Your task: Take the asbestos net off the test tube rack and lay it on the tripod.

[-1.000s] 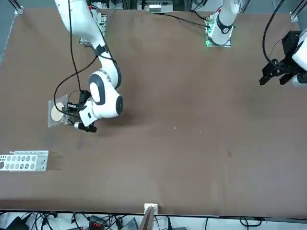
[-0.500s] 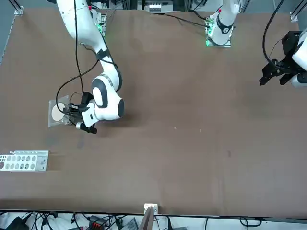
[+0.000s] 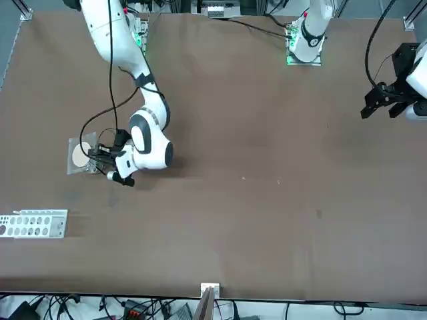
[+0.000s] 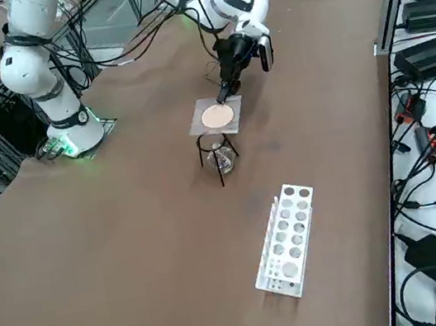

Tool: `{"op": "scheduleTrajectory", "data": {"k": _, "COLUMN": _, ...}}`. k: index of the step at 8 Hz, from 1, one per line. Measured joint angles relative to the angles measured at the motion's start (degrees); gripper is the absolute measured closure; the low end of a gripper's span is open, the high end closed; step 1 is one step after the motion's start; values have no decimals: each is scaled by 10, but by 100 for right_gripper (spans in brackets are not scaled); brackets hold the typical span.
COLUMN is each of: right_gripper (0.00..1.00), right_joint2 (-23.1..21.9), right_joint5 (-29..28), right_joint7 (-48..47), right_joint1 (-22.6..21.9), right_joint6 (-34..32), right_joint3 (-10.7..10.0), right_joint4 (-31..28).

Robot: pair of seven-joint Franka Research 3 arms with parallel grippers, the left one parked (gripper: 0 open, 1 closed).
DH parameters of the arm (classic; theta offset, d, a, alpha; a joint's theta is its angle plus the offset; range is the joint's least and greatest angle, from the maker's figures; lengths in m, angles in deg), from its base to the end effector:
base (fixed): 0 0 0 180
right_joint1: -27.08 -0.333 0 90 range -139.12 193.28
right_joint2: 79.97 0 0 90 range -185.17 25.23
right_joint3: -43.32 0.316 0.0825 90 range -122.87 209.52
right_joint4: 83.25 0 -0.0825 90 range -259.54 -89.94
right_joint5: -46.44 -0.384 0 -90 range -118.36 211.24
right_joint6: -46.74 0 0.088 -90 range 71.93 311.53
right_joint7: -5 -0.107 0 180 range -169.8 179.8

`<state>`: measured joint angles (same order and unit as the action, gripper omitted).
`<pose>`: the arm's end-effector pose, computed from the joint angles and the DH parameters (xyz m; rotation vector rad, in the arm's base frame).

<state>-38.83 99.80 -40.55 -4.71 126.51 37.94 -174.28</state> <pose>0.5899 0.1930 0.2287 1.8431 -0.0291 -0.1074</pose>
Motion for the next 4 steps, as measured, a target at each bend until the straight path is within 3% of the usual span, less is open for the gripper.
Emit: {"op": "scheduleTrajectory", "data": {"k": 4, "right_gripper": 99, "right_joint2": 9, "right_joint5": 4, "right_joint7": -17, "right_joint1": 2, "right_joint6": -1, "right_joint3": -6, "right_joint4": 0}}
